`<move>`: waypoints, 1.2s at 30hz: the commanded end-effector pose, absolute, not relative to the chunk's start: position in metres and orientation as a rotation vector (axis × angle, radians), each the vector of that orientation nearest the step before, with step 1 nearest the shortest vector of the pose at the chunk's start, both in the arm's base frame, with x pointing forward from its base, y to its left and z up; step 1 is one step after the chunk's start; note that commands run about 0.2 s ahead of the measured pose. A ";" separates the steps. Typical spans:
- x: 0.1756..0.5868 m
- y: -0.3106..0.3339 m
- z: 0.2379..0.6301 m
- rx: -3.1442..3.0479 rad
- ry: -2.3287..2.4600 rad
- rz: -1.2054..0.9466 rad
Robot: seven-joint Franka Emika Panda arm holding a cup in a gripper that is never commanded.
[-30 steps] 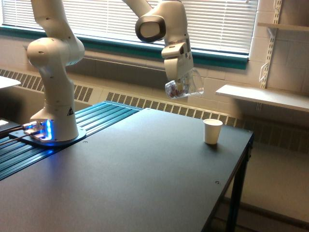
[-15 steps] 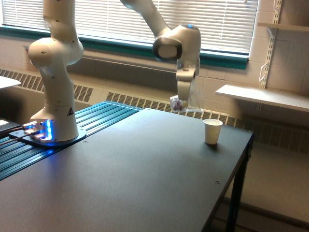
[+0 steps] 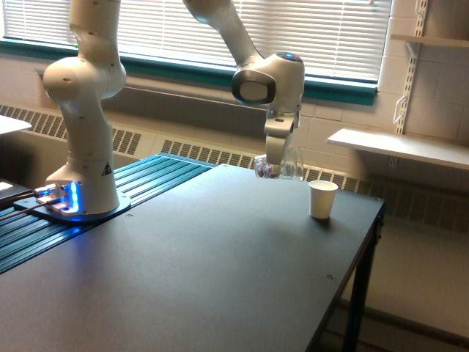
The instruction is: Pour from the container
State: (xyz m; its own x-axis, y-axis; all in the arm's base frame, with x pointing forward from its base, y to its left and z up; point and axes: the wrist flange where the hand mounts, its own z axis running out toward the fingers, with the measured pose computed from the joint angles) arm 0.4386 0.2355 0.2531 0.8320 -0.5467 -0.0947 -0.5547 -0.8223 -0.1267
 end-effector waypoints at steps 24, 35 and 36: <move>0.465 0.229 0.276 -2.791 0.942 0.020; 0.466 0.231 0.267 -2.771 0.993 0.099; 0.467 0.230 0.265 -2.760 1.002 0.113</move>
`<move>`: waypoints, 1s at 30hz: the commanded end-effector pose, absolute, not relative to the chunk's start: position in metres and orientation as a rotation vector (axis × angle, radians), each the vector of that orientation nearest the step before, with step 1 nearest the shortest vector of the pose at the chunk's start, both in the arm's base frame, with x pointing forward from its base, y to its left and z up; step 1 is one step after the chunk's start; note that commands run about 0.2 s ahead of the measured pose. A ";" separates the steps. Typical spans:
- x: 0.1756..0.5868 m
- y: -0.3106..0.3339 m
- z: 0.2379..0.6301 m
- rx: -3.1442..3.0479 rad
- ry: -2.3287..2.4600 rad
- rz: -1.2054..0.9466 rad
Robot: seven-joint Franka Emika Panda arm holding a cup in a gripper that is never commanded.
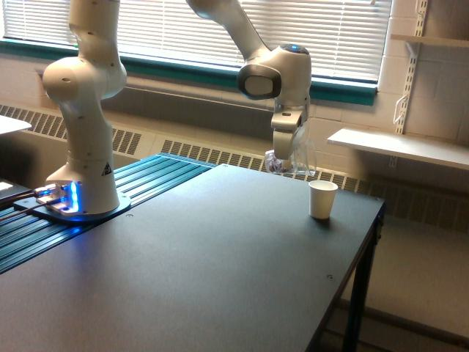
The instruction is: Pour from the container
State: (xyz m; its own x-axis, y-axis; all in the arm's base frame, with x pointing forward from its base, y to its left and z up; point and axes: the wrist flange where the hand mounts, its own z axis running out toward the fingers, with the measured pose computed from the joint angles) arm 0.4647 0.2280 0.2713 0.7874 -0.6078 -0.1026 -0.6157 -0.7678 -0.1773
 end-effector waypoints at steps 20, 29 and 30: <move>0.503 0.286 0.262 -2.765 0.870 0.159; 0.500 0.293 0.248 -2.763 0.877 0.195; 0.499 0.294 0.247 -2.767 0.876 0.198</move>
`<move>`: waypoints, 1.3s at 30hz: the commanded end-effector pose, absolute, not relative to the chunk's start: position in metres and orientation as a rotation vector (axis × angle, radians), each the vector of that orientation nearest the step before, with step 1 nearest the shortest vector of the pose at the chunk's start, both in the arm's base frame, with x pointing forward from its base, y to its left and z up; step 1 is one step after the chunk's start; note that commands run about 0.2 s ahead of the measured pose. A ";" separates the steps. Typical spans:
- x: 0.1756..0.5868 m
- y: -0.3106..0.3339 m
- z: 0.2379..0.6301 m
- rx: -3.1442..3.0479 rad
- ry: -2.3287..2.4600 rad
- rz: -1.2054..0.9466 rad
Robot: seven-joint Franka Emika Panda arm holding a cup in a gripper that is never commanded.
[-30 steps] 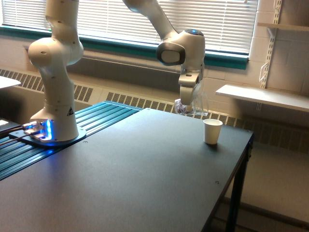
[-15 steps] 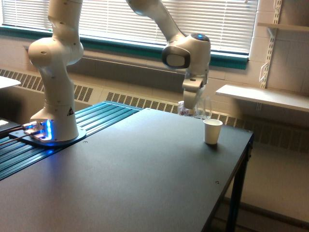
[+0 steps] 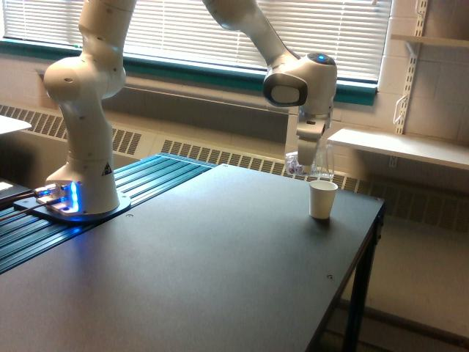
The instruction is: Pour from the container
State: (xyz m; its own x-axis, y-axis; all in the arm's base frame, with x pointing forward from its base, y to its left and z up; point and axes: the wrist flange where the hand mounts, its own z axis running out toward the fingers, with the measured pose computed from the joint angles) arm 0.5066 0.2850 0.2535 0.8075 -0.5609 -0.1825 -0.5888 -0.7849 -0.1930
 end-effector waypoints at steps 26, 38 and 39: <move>0.489 0.265 0.238 -2.721 1.039 0.339; 0.487 0.256 0.232 -2.694 1.101 0.366; 0.486 0.257 0.231 -2.698 1.091 0.376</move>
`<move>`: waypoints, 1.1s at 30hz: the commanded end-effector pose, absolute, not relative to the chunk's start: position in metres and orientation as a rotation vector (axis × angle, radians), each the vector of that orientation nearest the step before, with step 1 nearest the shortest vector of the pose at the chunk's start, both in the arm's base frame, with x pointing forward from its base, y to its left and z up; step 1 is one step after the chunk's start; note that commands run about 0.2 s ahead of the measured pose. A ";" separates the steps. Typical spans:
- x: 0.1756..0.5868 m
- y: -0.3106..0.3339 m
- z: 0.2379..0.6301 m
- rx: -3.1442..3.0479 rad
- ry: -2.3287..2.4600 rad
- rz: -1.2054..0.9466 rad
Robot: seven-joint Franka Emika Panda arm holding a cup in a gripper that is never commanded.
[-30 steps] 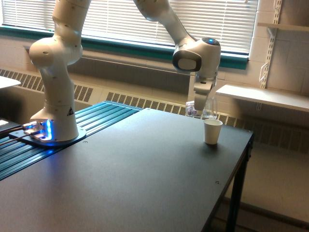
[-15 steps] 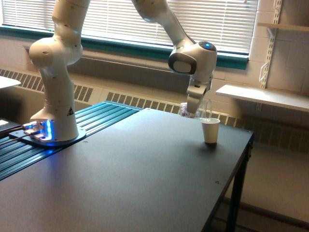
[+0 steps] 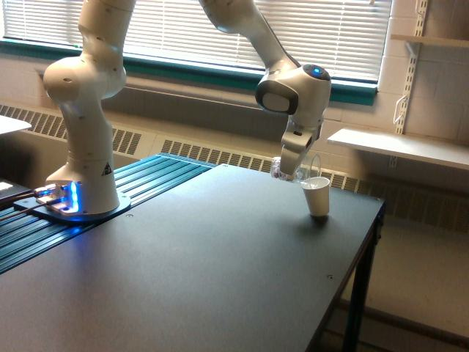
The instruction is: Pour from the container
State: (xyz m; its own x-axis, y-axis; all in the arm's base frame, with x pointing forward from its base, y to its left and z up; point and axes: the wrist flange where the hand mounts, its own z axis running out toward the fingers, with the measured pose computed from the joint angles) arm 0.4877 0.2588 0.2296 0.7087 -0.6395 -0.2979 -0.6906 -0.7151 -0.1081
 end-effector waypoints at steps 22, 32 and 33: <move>0.487 0.273 0.233 -2.704 1.060 0.400; 0.485 0.272 0.229 -2.674 1.113 0.437; 0.485 0.271 0.229 -2.666 1.122 0.442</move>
